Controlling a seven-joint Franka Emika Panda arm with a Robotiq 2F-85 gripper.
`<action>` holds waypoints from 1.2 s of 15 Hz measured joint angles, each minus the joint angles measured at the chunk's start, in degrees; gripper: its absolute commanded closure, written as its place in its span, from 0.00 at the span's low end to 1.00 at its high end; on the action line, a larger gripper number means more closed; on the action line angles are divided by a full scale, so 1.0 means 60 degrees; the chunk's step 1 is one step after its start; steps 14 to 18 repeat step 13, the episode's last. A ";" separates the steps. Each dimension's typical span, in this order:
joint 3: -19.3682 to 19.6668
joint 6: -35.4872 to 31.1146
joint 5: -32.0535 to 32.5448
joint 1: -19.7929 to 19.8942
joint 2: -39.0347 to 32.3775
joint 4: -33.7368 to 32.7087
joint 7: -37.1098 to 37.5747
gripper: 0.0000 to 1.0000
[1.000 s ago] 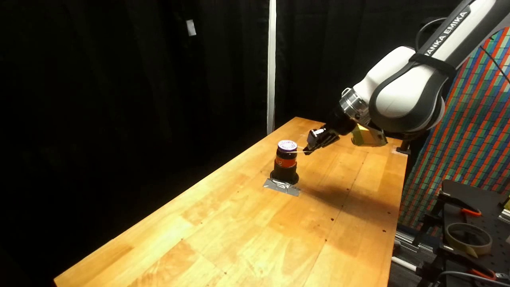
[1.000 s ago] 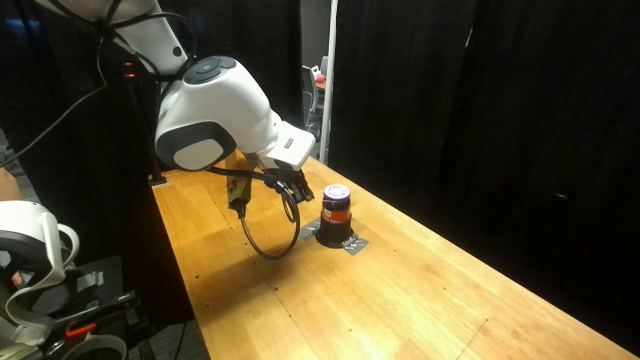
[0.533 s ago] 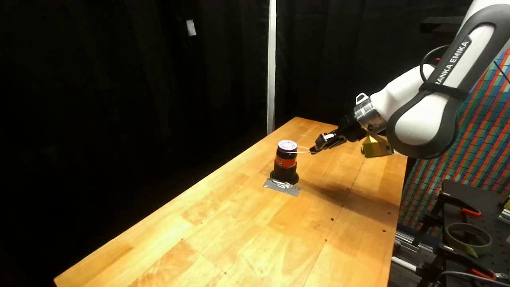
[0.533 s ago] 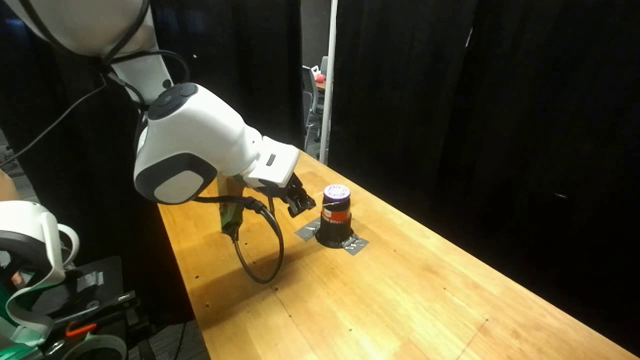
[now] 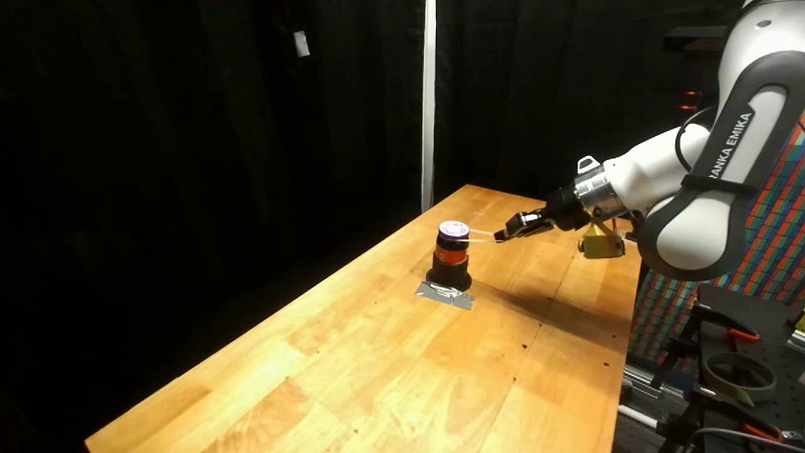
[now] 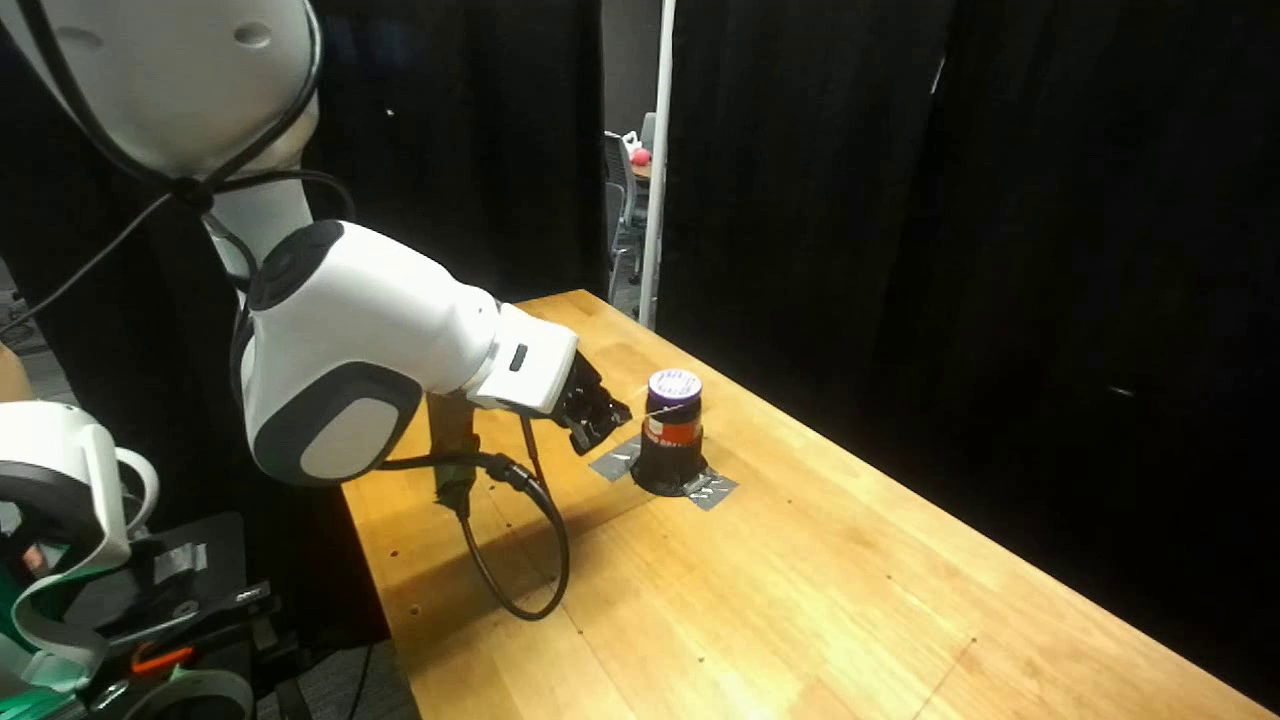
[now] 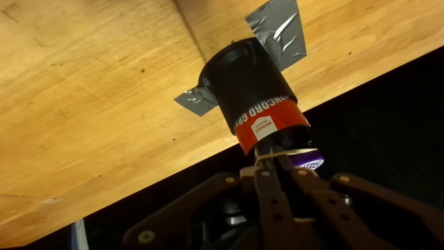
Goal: Put an elastic band over the bottom of the brown cup
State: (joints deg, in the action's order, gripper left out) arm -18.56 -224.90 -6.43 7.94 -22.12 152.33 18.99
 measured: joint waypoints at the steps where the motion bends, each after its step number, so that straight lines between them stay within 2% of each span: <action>1: 0.0138 -0.0192 0.0137 -0.0103 -0.0035 0.0027 0.0171 0.91; 8: 0.0638 -0.1723 0.0321 -0.0630 -0.0360 0.0229 0.0695 0.91; 9: 0.0665 -0.1881 0.0321 -0.0683 -0.0410 0.0256 0.0731 0.65; 10: 0.0681 -0.1987 0.0321 -0.0724 -0.0452 0.0279 0.0764 0.65; 11: 0.0683 -0.1858 0.0408 -0.0734 -0.0469 0.0310 0.0826 0.87; 13: 0.0722 -0.1757 0.0437 -0.0769 -0.0474 0.0317 0.0853 0.71; 18: 0.0722 -0.1757 0.0437 -0.0769 -0.0474 0.0317 0.0853 0.71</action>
